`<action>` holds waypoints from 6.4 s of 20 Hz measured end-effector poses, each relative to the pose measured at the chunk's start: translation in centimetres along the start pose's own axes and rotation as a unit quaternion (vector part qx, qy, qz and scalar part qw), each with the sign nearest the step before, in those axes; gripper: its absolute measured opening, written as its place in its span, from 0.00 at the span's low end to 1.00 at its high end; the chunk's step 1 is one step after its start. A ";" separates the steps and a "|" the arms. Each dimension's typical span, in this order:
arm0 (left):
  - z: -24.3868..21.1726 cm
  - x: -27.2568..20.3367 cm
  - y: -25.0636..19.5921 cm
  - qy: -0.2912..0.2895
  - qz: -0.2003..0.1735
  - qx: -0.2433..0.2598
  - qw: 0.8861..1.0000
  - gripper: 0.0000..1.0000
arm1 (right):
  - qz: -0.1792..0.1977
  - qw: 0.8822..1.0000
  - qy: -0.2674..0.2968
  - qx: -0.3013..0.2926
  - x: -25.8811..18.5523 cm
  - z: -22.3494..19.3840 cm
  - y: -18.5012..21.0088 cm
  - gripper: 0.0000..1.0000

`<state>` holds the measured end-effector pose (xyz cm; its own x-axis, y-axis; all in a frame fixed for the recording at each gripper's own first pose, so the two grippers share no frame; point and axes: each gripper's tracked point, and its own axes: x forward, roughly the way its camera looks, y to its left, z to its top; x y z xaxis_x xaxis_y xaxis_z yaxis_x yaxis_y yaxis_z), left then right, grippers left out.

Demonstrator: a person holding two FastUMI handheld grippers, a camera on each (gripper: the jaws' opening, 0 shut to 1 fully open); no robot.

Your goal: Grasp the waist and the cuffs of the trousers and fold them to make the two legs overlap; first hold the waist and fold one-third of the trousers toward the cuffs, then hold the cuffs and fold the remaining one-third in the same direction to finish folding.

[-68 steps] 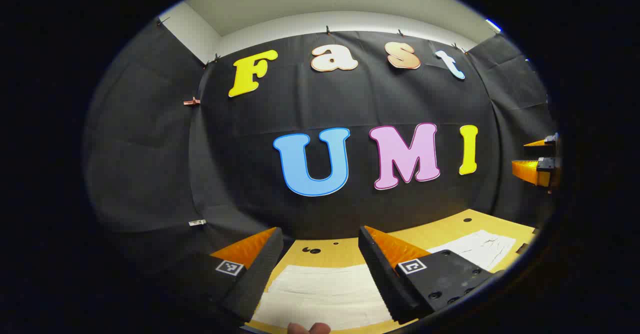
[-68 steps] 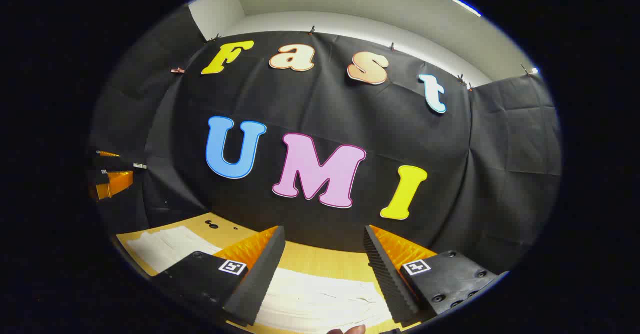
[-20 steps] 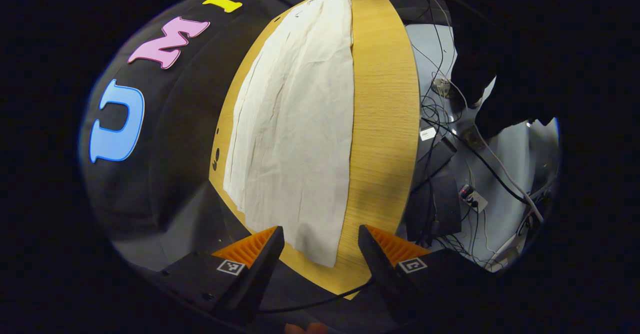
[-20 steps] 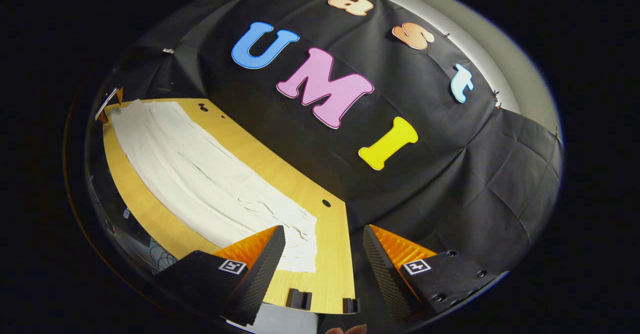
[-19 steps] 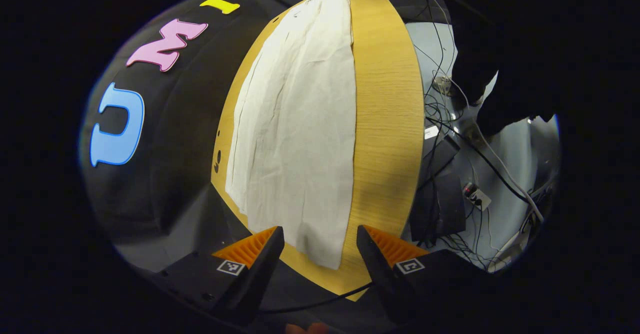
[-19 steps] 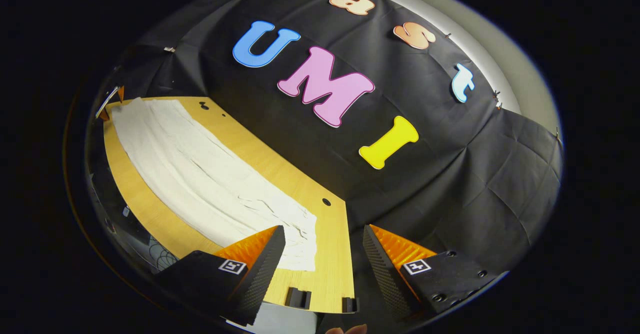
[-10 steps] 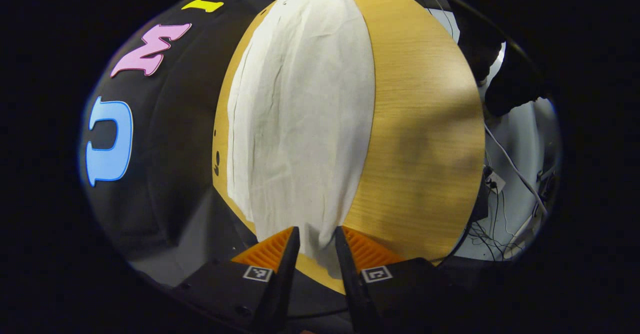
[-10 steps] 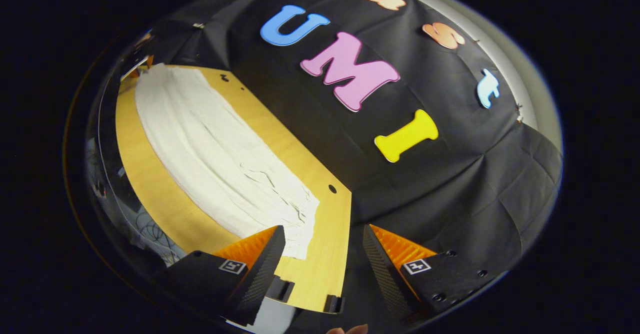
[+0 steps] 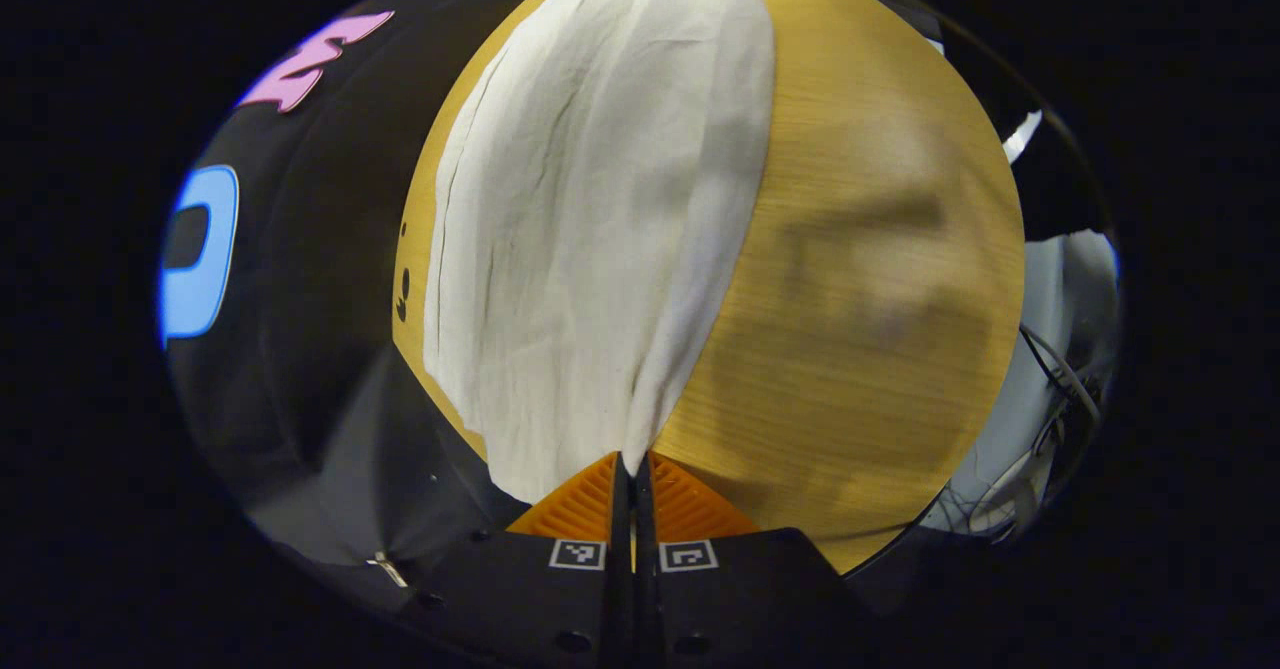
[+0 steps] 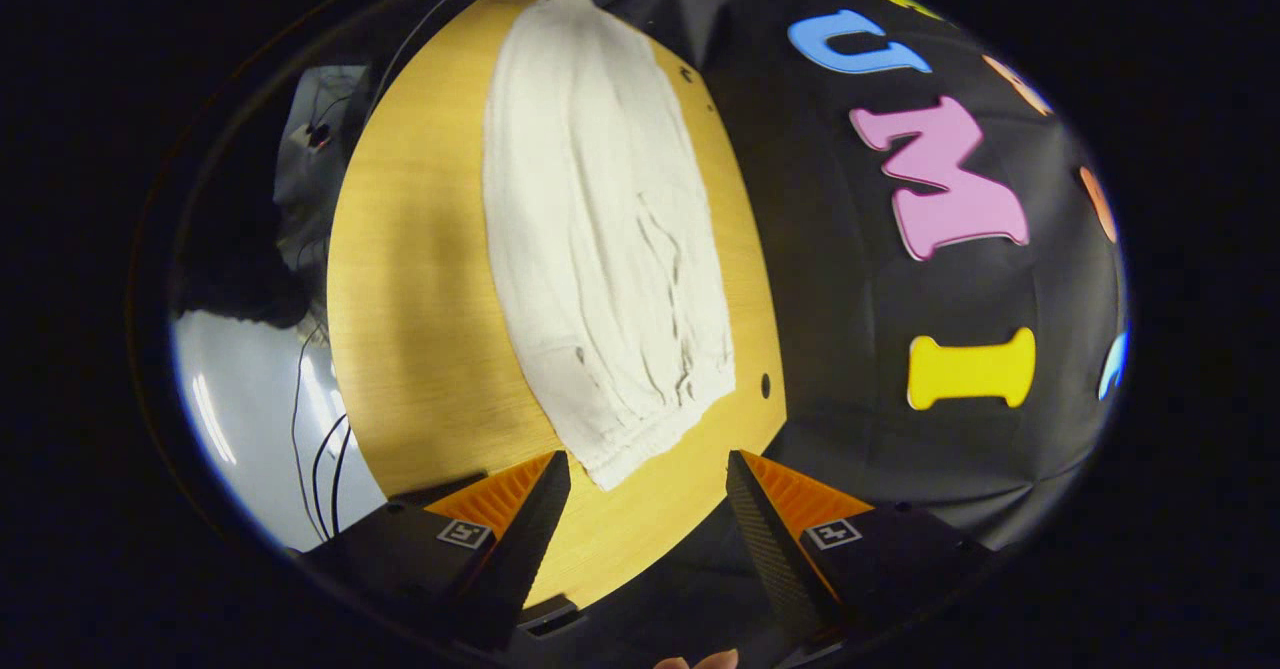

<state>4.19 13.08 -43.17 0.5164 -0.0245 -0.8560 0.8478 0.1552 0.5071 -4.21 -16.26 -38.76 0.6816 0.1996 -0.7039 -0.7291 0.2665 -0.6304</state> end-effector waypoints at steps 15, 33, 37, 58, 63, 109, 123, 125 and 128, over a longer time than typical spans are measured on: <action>0.1 0.0 0.0 0.037 -0.009 -0.003 0.999 0.05 | 0.032 0.996 -0.021 -0.082 11.3 -3.8 0.6 0.72; 0.9 -2.8 4.2 0.004 0.047 -0.126 0.991 0.05 | 0.033 0.992 0.001 0.124 5.6 -0.7 -3.0 0.11; 2.2 -1.8 9.5 -0.011 0.092 -0.180 0.979 0.05 | -0.006 0.977 0.009 0.211 5.1 0.5 -6.3 0.11; 7.4 12.7 23.9 0.008 0.153 -0.326 0.933 0.05 | 0.004 0.837 0.219 0.502 21.0 -6.0 -10.1 0.11; 6.8 14.1 23.7 0.027 0.153 -0.315 0.936 0.05 | 0.012 0.870 0.217 0.444 21.7 -6.4 -10.8 0.16; 15.3 -8.1 9.2 -0.044 0.058 -0.770 0.634 0.88 | -0.112 0.046 0.056 0.991 14.6 -6.0 -4.4 0.31; 14.4 -0.8 10.2 -0.114 -0.025 -0.946 0.302 0.90 | -0.101 0.082 0.058 0.990 14.7 -6.0 -4.2 0.17; 13.5 0.3 10.4 -0.110 -0.025 -0.951 0.288 0.90 | -0.103 0.084 0.061 0.989 14.5 -5.9 -4.1 0.17; 12.7 2.1 11.2 -0.104 -0.024 -0.954 0.279 0.90 | -0.105 0.091 0.065 0.988 14.6 -5.9 -4.0 0.17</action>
<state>16.29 2.26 -37.98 0.6741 -0.0972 -0.7323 -0.6516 0.3888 -0.6514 8.29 -19.96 -48.39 0.5674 0.0153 -0.8233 0.8218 -0.0738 0.5650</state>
